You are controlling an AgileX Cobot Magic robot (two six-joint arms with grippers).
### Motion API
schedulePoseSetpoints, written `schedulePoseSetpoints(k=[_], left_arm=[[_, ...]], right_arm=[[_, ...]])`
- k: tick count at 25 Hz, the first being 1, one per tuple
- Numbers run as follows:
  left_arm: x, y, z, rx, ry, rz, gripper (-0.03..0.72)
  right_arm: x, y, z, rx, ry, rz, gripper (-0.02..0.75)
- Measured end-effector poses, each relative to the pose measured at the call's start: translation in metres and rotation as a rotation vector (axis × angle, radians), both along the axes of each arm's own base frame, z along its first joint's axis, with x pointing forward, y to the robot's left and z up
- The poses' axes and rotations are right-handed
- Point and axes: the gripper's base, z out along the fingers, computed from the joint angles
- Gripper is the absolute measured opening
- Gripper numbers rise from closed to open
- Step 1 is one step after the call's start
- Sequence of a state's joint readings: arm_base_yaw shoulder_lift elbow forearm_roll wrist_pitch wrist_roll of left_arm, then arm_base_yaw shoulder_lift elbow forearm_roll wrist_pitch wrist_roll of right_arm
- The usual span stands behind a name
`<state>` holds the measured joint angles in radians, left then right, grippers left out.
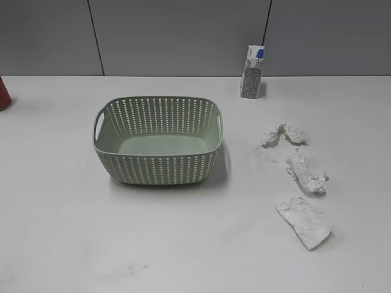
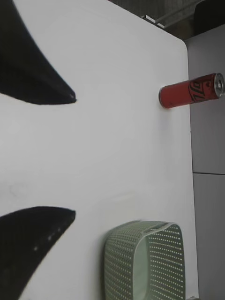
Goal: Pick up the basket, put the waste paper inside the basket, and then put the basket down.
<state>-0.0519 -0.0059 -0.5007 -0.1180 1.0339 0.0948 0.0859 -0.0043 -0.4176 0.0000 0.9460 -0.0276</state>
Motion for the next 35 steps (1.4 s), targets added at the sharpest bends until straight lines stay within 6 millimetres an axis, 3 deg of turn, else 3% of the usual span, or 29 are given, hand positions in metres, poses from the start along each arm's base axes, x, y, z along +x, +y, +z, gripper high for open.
schedulePoseSetpoints(k=[16,21,27,35], left_arm=[[0.0,0.0,0.0,-0.001,-0.001,0.0,0.514],[0.0,0.0,0.015,-0.013,-0.073,0.001,0.514],[0.029,-0.006,0.034,-0.062,0.013,-0.023,0.514],[0.086,-0.017,0.049,-0.116,0.149,-0.089,0.514]], right_arm=[[0.0,0.0,0.0,0.0,0.0,0.0,0.572],[0.0,0.0,0.0,0.0,0.0,0.0,0.572],[0.0,0.0,0.0,0.001,0.0,0.0,0.572],[0.0,0.0,0.0,0.001,0.0,0.0,0.572]])
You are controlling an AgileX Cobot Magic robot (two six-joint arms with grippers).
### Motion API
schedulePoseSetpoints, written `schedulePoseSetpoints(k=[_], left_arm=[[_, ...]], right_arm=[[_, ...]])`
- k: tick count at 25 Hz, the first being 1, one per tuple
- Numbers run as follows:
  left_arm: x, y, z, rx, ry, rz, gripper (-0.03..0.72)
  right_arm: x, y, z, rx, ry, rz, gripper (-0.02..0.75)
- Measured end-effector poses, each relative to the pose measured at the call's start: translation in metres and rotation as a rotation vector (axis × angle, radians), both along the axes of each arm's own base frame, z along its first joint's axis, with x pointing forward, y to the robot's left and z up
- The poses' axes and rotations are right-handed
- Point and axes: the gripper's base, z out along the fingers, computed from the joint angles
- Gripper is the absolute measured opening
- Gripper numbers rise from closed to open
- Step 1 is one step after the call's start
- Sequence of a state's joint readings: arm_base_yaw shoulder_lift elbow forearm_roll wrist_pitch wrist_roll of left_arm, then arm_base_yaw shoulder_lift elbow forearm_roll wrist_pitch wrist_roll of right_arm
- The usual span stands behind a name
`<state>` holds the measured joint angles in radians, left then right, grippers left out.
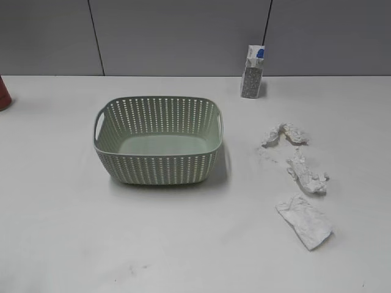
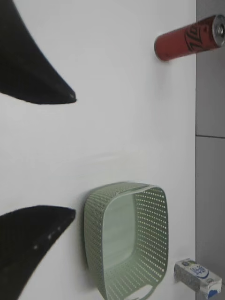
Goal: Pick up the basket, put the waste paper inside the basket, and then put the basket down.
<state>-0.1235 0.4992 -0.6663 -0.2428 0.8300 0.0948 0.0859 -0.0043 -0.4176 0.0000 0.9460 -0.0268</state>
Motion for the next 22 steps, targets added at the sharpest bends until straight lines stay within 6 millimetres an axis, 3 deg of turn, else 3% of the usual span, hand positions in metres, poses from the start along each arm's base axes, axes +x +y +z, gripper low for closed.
schedulePoseSetpoints(k=[6,10,17,22], left_arm=[[0.05,-0.019,0.006,0.02,0.096,-0.084,0.514],[0.098,-0.031,0.004,0.042,0.19,-0.09,0.514],[0.183,-0.07,-0.021,0.085,0.384,-0.155,0.514],[0.234,-0.105,-0.054,0.112,0.539,-0.127,0.514]], right_arm=[[0.0,0.0,0.0,0.0,0.0,0.0,0.572],[0.0,0.0,0.0,0.0,0.0,0.0,0.572],[0.0,0.0,0.0,0.0,0.0,0.0,0.572],[0.0,0.0,0.0,0.0,0.0,0.0,0.572]])
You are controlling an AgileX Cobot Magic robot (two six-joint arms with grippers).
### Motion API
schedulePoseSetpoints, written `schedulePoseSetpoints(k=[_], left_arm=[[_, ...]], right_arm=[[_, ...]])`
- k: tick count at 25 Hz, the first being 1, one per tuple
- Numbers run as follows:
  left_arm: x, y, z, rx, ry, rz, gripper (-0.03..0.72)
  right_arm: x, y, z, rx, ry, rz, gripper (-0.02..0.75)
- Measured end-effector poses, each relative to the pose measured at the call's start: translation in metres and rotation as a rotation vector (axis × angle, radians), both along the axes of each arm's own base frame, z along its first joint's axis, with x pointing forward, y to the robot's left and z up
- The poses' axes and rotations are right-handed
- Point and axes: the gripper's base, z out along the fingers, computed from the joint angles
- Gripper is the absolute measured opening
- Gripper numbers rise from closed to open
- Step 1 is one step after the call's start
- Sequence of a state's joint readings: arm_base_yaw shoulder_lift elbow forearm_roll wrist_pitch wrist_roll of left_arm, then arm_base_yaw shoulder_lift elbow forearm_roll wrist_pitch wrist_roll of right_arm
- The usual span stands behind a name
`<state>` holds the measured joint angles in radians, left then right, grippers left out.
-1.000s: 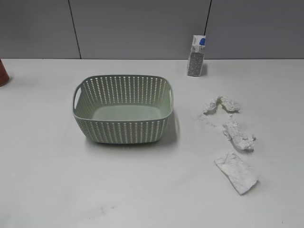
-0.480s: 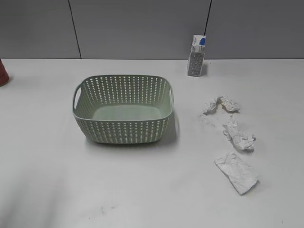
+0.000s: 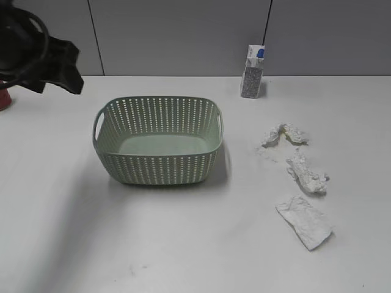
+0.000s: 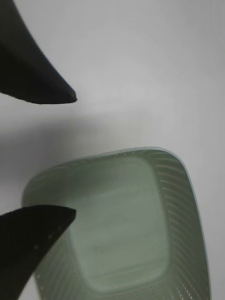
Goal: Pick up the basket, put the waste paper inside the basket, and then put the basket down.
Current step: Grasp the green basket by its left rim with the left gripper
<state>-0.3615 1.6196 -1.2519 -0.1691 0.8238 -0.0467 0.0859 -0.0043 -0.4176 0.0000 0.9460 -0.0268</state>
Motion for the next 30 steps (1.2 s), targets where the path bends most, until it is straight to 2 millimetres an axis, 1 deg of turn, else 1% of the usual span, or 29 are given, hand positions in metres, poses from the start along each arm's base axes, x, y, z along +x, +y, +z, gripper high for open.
schedulePoseSetpoints(k=[4,7,11,16,18,24,30], left_arm=[[0.032,-0.015,-0.032,0.021,0.077,0.037,0.514],[0.048,-0.021,-0.052,0.039,0.118,0.052,0.514],[0.059,-0.025,-0.079,0.054,0.176,0.074,0.514],[0.063,-0.026,-0.106,0.073,0.242,0.099,0.51],[0.064,-0.027,-0.111,0.077,0.253,0.102,0.496],[0.066,-0.028,-0.112,0.063,0.231,0.109,0.403],[0.067,-0.029,-0.111,0.048,0.227,0.116,0.386]], right_arm=[[0.0,0.0,0.0,0.0,0.0,0.0,0.572],[0.0,0.0,0.0,0.0,0.0,0.0,0.572],[0.0,0.0,0.0,0.0,0.0,0.0,0.572],[0.0,0.0,0.0,0.0,0.0,0.0,0.572],[0.0,0.0,0.0,0.0,0.0,0.0,0.572],[0.0,0.0,0.0,0.0,0.0,0.0,0.572],[0.0,0.0,0.0,0.0,0.0,0.0,0.572]])
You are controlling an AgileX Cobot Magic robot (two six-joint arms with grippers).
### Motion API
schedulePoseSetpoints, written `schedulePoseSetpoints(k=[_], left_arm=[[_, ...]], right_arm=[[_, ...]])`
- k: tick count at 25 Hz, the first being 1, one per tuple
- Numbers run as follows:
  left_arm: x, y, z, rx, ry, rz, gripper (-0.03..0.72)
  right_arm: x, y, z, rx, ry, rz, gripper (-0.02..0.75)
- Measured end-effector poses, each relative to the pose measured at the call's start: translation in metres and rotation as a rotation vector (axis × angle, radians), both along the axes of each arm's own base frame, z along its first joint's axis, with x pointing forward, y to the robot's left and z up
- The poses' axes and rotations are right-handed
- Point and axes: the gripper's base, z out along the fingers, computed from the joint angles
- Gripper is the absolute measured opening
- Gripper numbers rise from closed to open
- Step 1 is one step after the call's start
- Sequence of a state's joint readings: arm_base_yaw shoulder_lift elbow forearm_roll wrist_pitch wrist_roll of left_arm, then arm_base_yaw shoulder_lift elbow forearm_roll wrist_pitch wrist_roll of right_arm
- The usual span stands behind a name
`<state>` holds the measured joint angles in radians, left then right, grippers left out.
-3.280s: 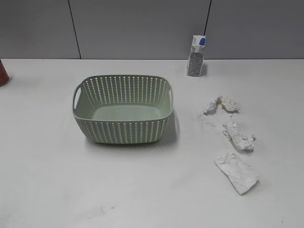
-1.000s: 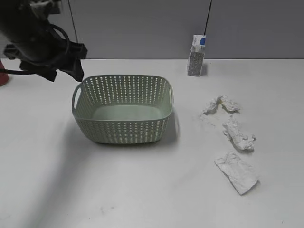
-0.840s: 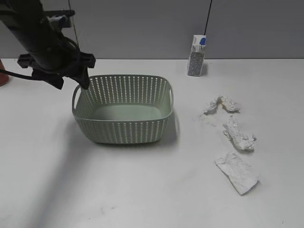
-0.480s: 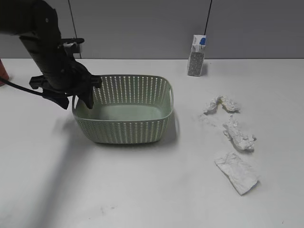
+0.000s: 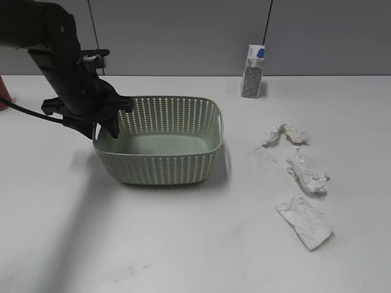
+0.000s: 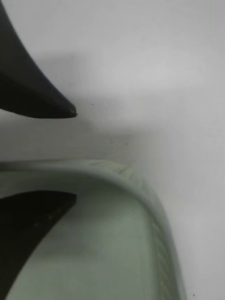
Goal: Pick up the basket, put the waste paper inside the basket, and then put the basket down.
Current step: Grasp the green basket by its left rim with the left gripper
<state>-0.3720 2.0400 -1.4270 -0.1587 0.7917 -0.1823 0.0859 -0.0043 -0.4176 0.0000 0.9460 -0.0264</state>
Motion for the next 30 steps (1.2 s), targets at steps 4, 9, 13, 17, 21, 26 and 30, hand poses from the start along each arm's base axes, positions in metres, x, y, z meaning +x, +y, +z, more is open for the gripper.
schedulePoseSetpoints(k=[4,9,13,17,21,26,30], left_arm=[[0.001,-0.001,-0.003,-0.01,0.002,0.007,0.38],[0.001,-0.002,-0.012,-0.005,0.024,0.01,0.373],[0.002,-0.002,-0.011,-0.005,0.023,0.009,0.291],[0.001,-0.002,-0.011,-0.005,0.027,0.009,0.118],[0.0,-0.002,-0.009,-0.01,0.031,0.01,0.007],[-0.007,0.0,0.016,-0.018,0.017,0.004,0.003],[-0.021,0.005,0.046,-0.039,-0.027,0.012,0.003]], right_arm=[[0.0,0.0,0.0,0.0,0.0,0.0,0.572],[0.0,0.0,0.0,0.0,0.0,0.0,0.572],[0.0,0.0,0.0,0.0,0.0,0.0,0.572],[0.0,0.0,0.0,0.0,0.0,0.0,0.572],[0.0,0.0,0.0,0.0,0.0,0.0,0.572],[0.0,0.001,0.0,0.007,0.001,0.003,0.572],[0.003,0.001,0.001,0.011,0.018,0.006,0.572]])
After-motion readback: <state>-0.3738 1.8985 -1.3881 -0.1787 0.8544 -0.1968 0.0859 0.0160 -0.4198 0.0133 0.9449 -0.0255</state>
